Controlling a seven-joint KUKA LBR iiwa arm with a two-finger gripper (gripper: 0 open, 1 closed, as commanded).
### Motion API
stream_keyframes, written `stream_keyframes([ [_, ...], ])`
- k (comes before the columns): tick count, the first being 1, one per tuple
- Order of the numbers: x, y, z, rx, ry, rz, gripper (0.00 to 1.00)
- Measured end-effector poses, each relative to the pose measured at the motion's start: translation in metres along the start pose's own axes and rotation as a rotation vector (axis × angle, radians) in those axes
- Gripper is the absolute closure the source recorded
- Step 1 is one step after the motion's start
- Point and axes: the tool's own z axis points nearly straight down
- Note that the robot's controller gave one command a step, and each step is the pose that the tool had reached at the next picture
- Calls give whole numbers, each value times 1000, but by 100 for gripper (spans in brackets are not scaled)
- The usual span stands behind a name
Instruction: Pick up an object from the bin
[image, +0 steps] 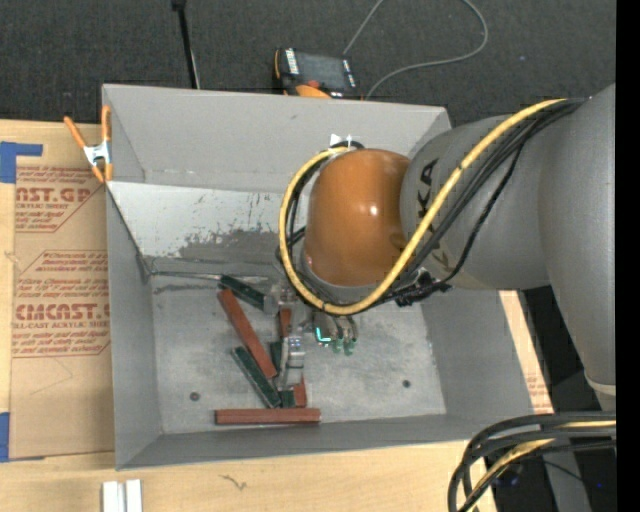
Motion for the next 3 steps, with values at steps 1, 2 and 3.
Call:
stream_keyframes([
  [1, 16, -12, 58, 1, 0, 28, 0],
  [2, 4, -35, 94, -4, -8, 310, 0],
  [3, 0, -35, 87, -7, -21, 311, 100],
])
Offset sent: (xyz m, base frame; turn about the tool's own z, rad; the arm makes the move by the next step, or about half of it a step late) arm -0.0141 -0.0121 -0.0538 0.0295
